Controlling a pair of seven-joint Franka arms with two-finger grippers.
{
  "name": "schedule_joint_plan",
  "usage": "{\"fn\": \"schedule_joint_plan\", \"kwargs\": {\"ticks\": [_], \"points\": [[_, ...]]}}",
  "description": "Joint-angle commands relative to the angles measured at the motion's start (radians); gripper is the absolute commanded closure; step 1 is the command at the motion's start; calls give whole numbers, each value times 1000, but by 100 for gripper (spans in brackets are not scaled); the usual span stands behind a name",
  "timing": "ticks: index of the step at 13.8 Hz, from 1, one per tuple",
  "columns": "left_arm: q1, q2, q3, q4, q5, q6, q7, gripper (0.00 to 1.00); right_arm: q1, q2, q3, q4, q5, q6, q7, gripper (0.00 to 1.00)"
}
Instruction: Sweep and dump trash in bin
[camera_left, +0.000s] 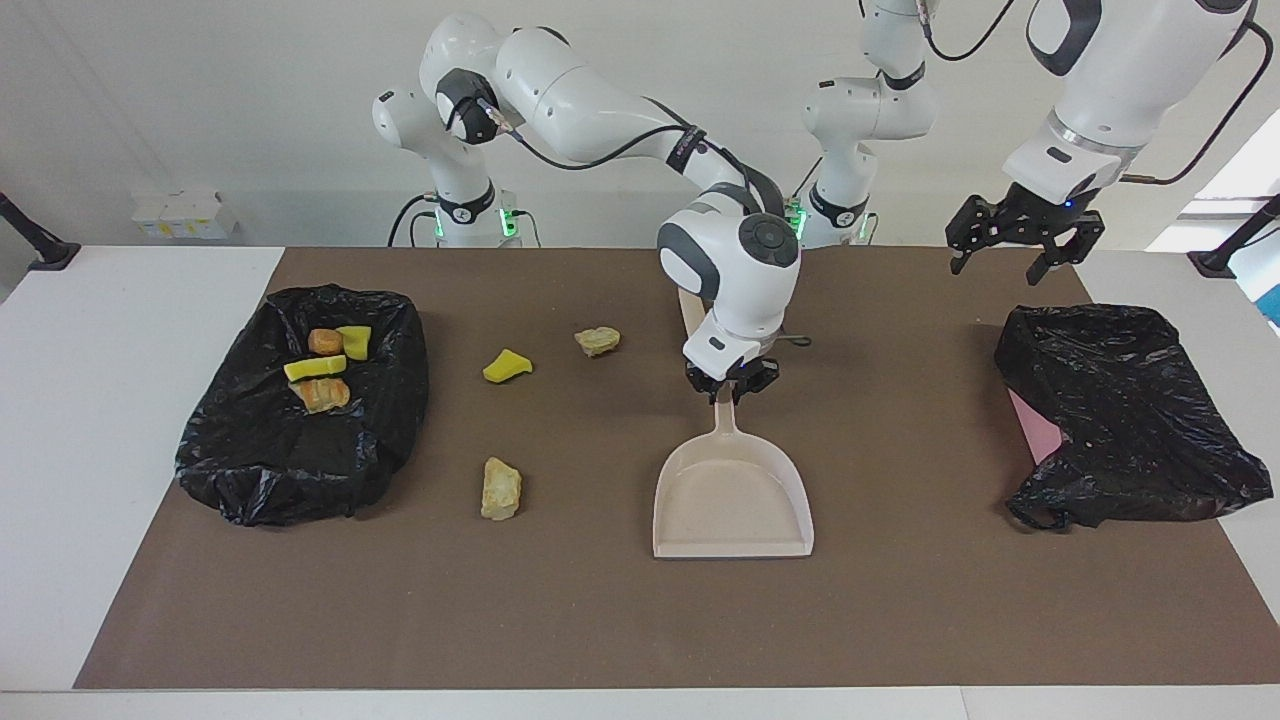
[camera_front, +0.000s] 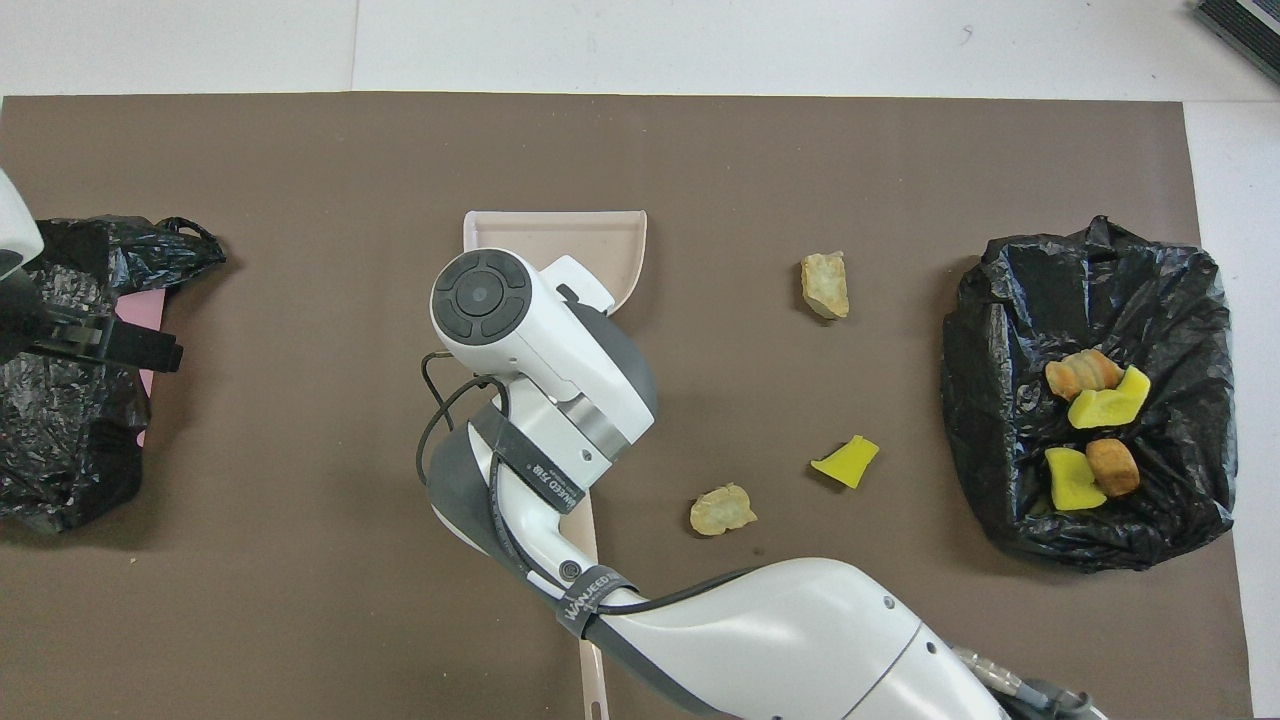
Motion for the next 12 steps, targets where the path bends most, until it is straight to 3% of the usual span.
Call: {"fn": "schedule_joint_plan", "kwargs": {"ticks": [1, 5, 9, 12], "points": [[-4, -5, 6, 4, 18, -8, 11, 0, -14, -91, 8, -78, 38, -16, -21, 22], [-4, -5, 6, 6, 18, -8, 11, 0, -4, -299, 21, -311, 41, -66, -19, 19], [-4, -5, 6, 4, 18, -8, 11, 0, 4, -536, 38, -569, 135, -61, -16, 12], [-4, -5, 6, 4, 18, -8, 11, 0, 61, -633, 40, -714, 146, -35, -11, 9]]}}
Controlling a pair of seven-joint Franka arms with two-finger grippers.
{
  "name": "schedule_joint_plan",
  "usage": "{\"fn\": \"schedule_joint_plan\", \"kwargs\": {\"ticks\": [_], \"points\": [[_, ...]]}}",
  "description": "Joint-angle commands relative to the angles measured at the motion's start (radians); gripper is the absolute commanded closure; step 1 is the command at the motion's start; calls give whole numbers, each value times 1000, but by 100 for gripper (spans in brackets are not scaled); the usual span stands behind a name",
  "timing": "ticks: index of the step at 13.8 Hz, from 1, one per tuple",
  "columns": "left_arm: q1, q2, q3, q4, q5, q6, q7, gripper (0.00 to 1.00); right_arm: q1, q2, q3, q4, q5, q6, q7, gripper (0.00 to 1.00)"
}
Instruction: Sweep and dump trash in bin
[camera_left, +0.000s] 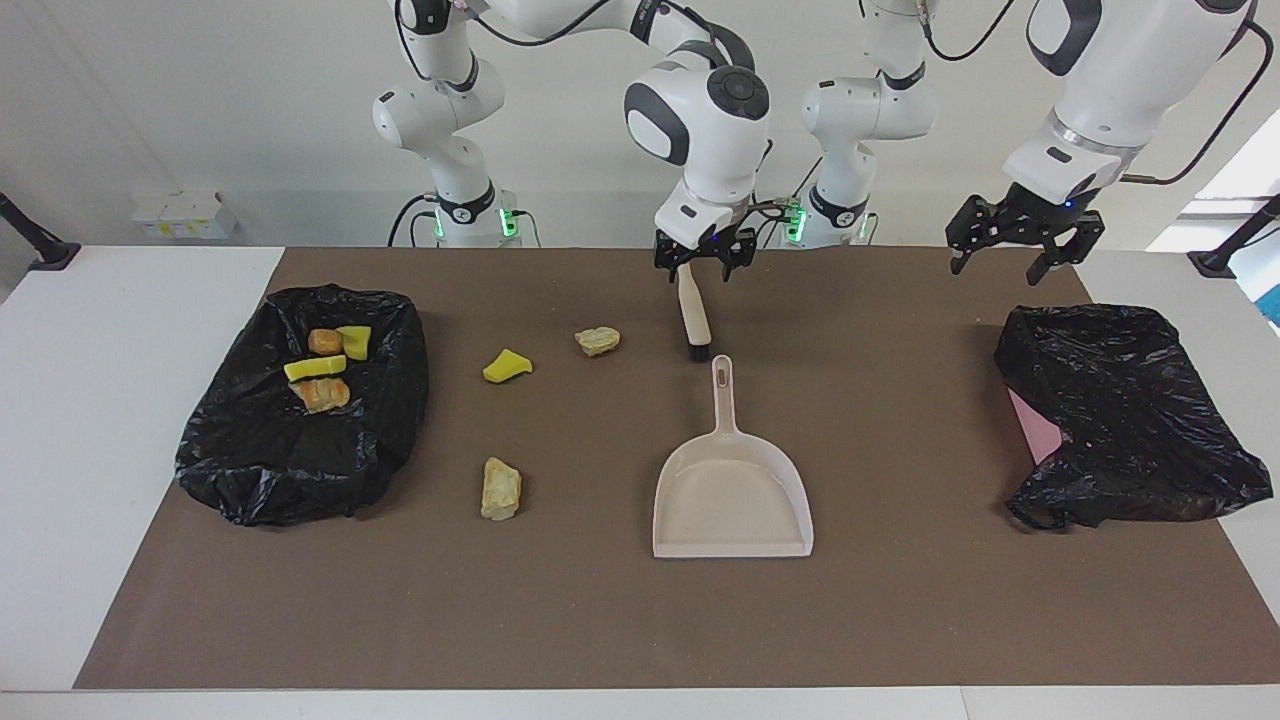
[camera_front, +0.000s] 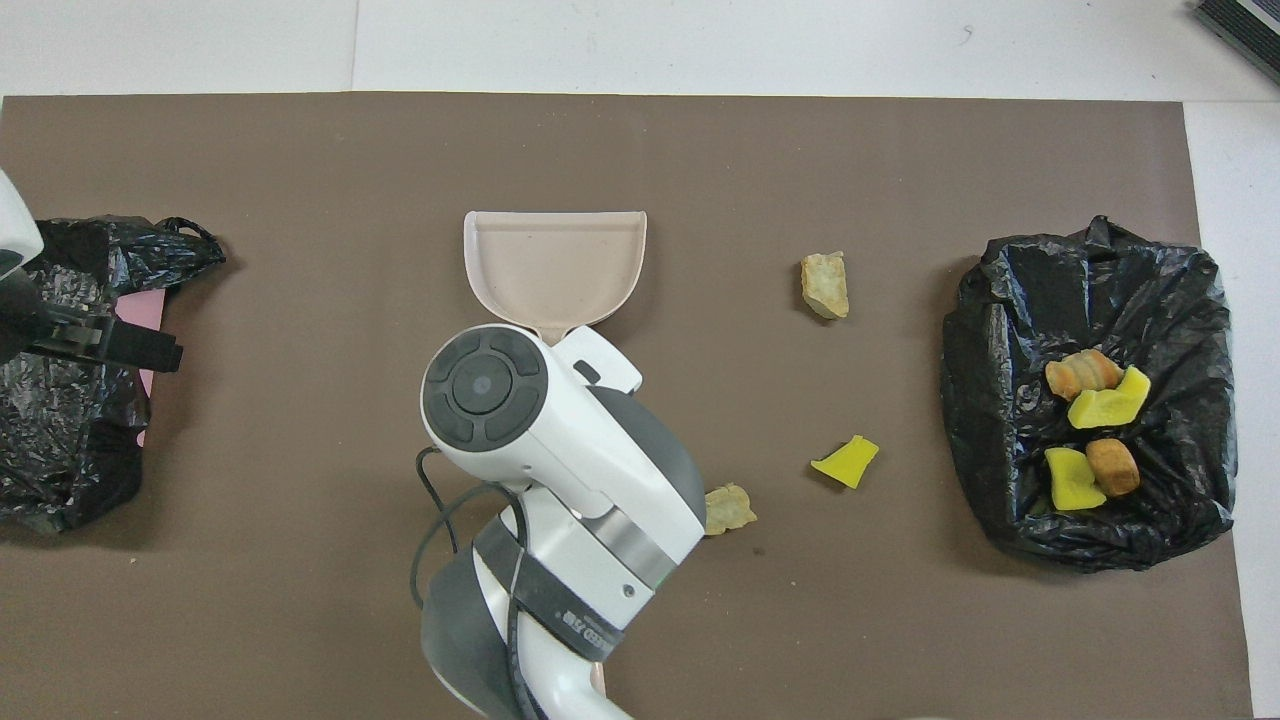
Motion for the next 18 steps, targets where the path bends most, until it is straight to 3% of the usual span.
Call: {"fn": "schedule_joint_plan", "kwargs": {"ticks": [1, 5, 7, 10, 18], "points": [[-4, -5, 6, 6, 18, -8, 11, 0, 41, -135, -2, -220, 46, 72, -10, 9], [-4, -5, 6, 6, 18, -8, 11, 0, 90, -301, -2, -527, 119, 284, -22, 10], [-4, -5, 6, 4, 18, -8, 11, 0, 138, -295, -2, -557, 126, 301, -16, 10], [-4, -5, 6, 6, 18, -8, 11, 0, 193, -257, -2, -621, 126, 437, 1, 12], [-4, -5, 6, 6, 18, -8, 11, 0, 210, -199, -2, -624, 127, 497, 2, 21]]}}
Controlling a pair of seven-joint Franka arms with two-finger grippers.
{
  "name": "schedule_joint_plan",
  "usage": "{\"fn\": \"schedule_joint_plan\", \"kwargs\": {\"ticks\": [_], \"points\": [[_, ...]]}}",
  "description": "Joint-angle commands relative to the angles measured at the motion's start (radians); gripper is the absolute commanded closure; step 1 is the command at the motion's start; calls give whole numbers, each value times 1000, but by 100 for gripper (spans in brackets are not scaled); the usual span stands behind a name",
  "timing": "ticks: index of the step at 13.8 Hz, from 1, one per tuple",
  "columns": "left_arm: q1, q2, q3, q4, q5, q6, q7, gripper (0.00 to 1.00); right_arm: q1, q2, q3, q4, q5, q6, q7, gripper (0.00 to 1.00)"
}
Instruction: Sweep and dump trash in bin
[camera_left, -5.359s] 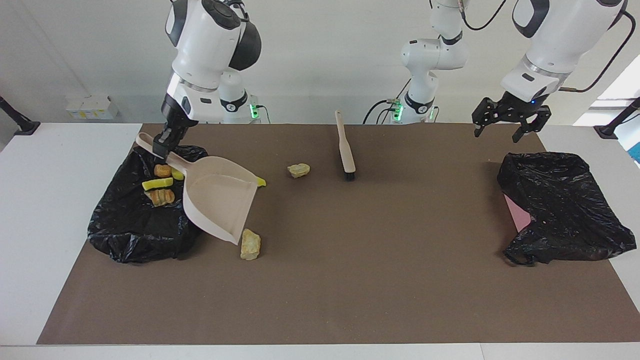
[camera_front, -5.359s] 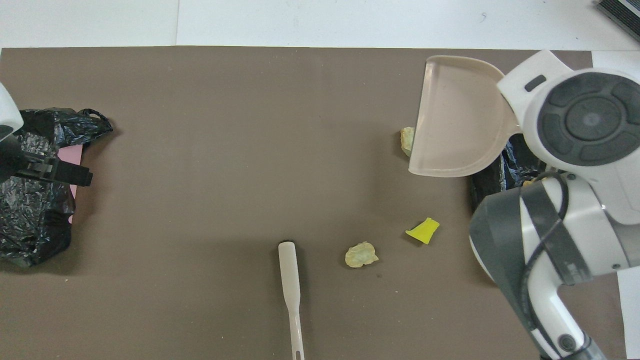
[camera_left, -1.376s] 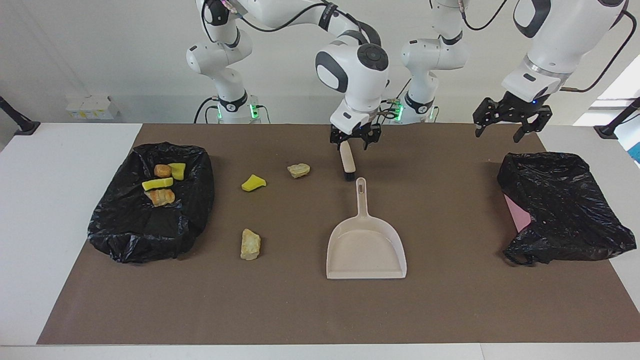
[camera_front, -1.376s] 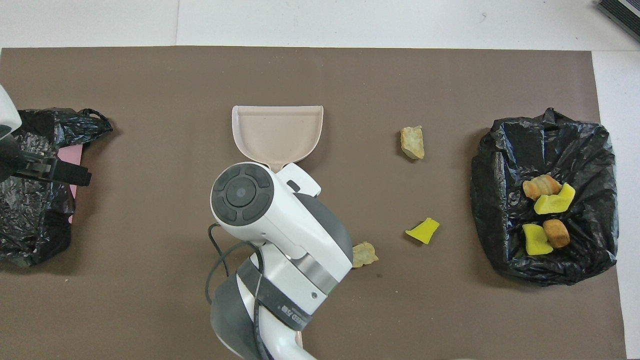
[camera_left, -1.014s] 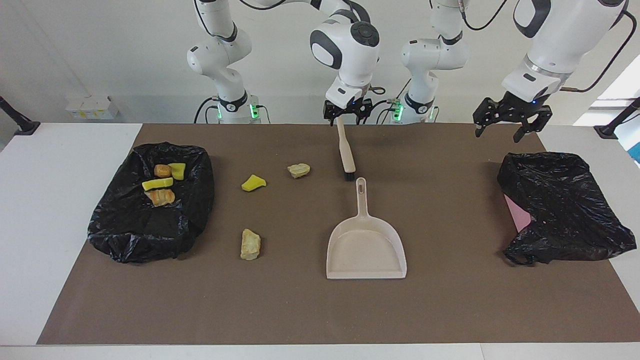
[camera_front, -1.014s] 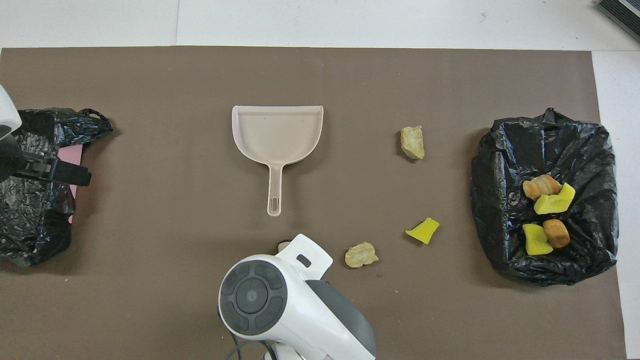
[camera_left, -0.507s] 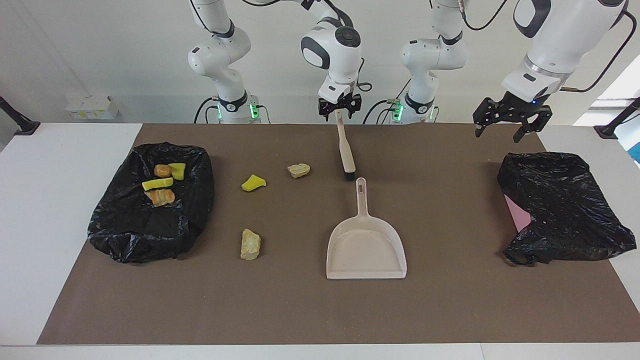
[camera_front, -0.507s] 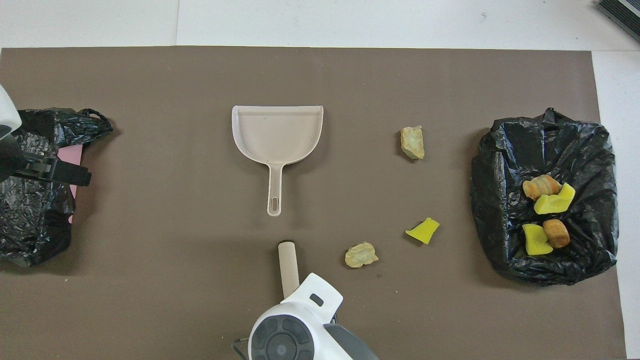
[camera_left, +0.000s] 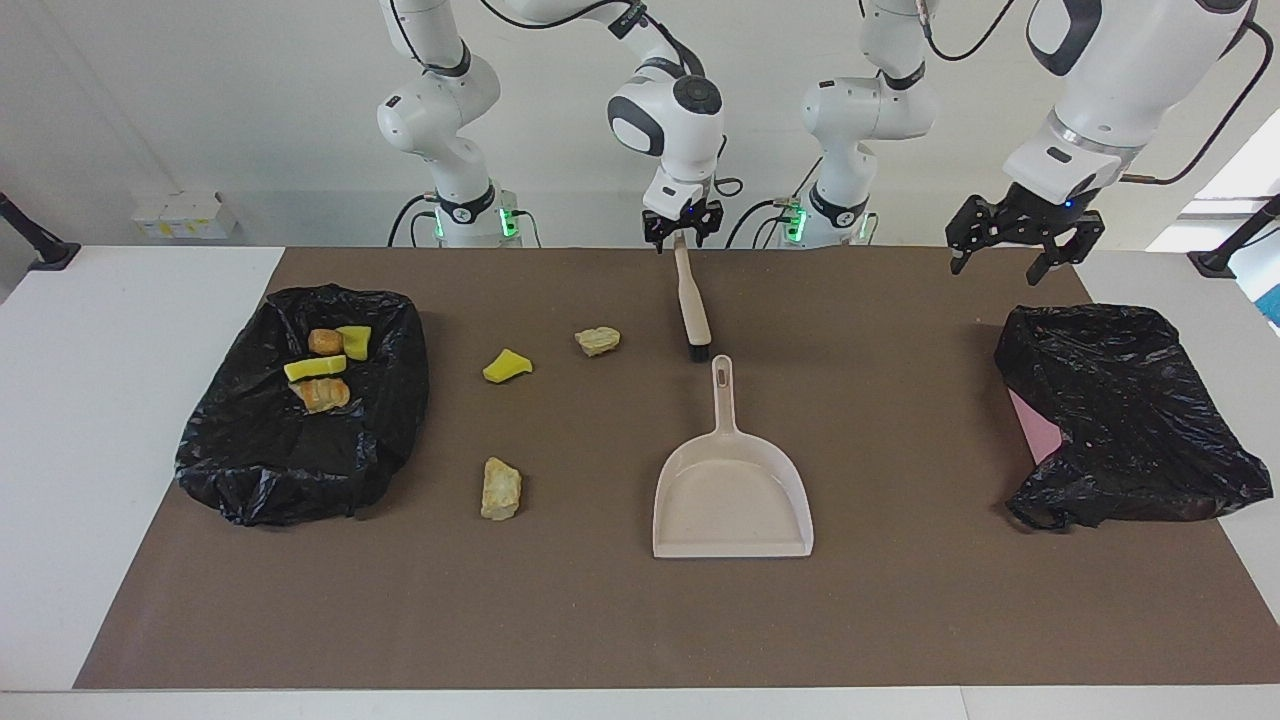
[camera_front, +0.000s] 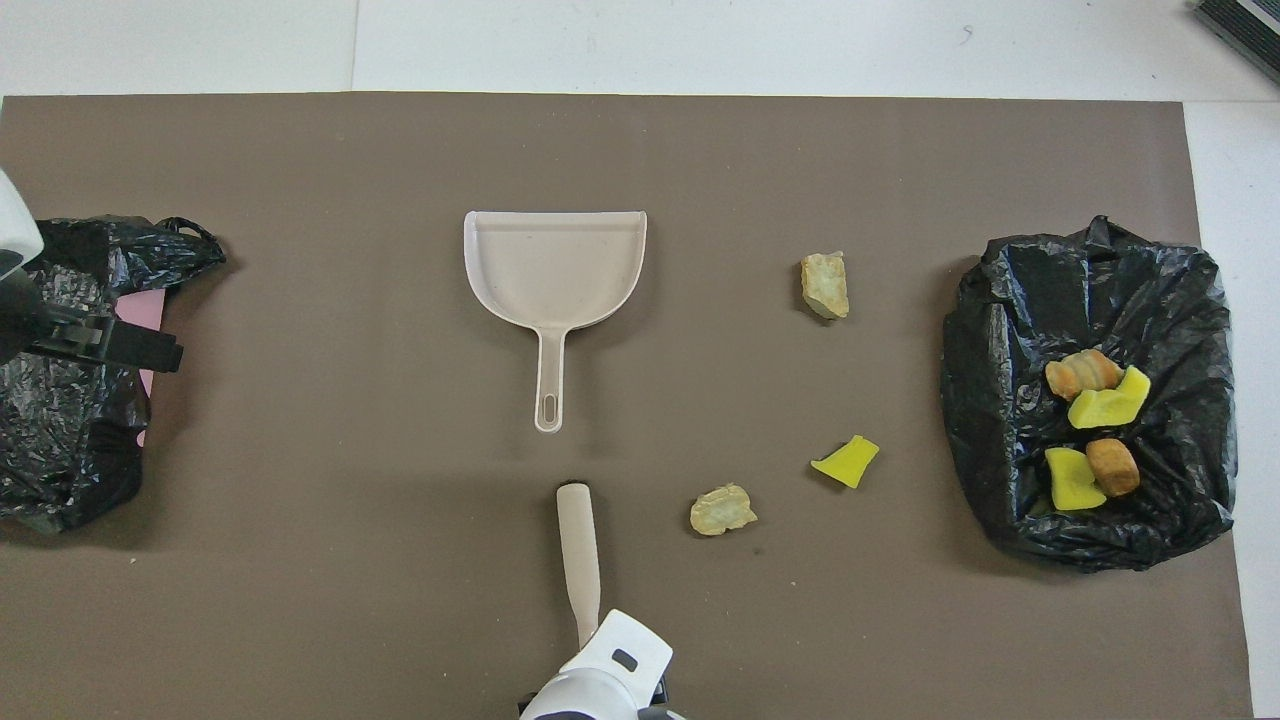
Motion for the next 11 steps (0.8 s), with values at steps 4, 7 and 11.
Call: {"fn": "schedule_joint_plan", "kwargs": {"ticks": [4, 7, 11], "points": [[-4, -5, 6, 6, 18, -8, 11, 0, 4, 29, -3, -5, 27, 57, 0, 30], [-4, -5, 6, 6, 18, -8, 11, 0, 4, 29, -3, 1, 27, 49, 24, 44], [-6, -5, 6, 4, 18, -8, 11, 0, 7, 27, -1, 5, 26, 49, 50, 72]]}}
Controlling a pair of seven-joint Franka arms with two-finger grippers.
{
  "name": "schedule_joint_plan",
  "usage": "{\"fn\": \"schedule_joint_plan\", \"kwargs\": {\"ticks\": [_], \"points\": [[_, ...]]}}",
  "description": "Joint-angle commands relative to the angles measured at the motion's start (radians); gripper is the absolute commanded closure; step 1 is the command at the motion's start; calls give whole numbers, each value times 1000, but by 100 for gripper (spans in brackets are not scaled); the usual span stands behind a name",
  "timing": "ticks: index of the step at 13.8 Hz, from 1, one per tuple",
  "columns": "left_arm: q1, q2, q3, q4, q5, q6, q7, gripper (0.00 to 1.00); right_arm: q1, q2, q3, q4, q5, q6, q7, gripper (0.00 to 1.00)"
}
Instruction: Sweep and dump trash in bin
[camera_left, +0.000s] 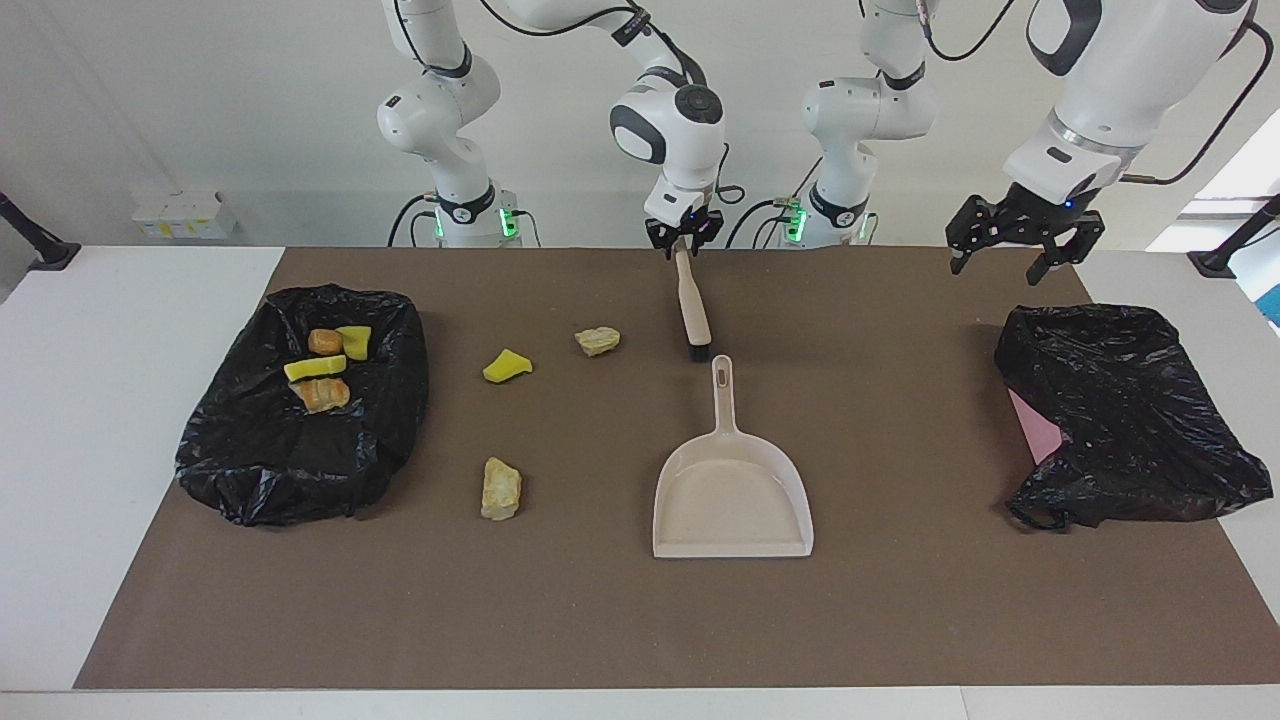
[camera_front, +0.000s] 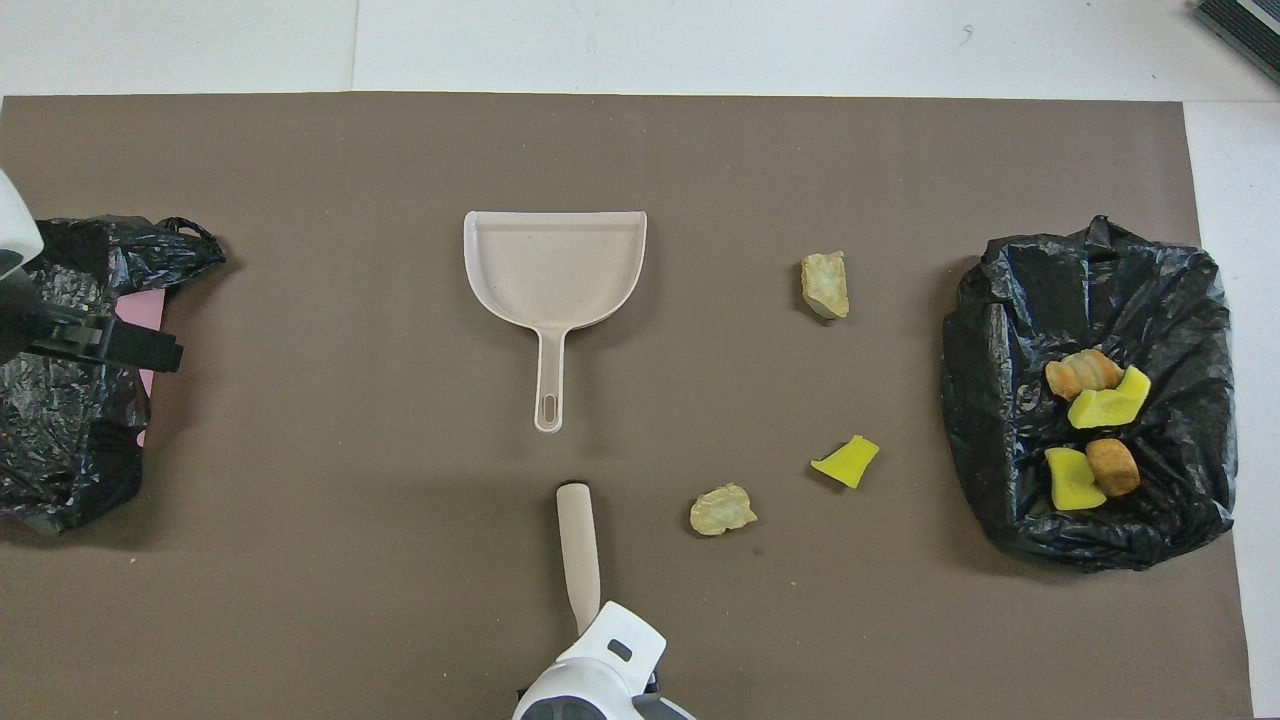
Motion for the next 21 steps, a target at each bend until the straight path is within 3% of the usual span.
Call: {"fn": "schedule_joint_plan", "kwargs": {"ticks": [1, 2, 6, 8, 11, 16, 21], "points": [[-4, -5, 6, 4, 18, -8, 11, 0, 10, -7, -1, 1, 24, 19, 40, 86], [-4, -5, 6, 4, 18, -8, 11, 0, 12, -15, -3, 1, 24, 16, 55, 100], [-4, -5, 6, 6, 18, -8, 11, 0, 2, -85, -6, -3, 23, -7, 77, 100], [-4, -5, 6, 6, 18, -8, 11, 0, -23, -141, -7, -5, 7, -89, 79, 100], [-4, -5, 6, 4, 18, -8, 11, 0, -102, -224, -7, -11, -26, -229, 71, 100], [-4, -5, 6, 6, 18, -8, 11, 0, -272, -293, -7, -13, -62, -429, 74, 100], [-4, -5, 6, 4, 18, -8, 11, 0, -393, -328, -6, -106, -112, -444, 149, 100]]}}
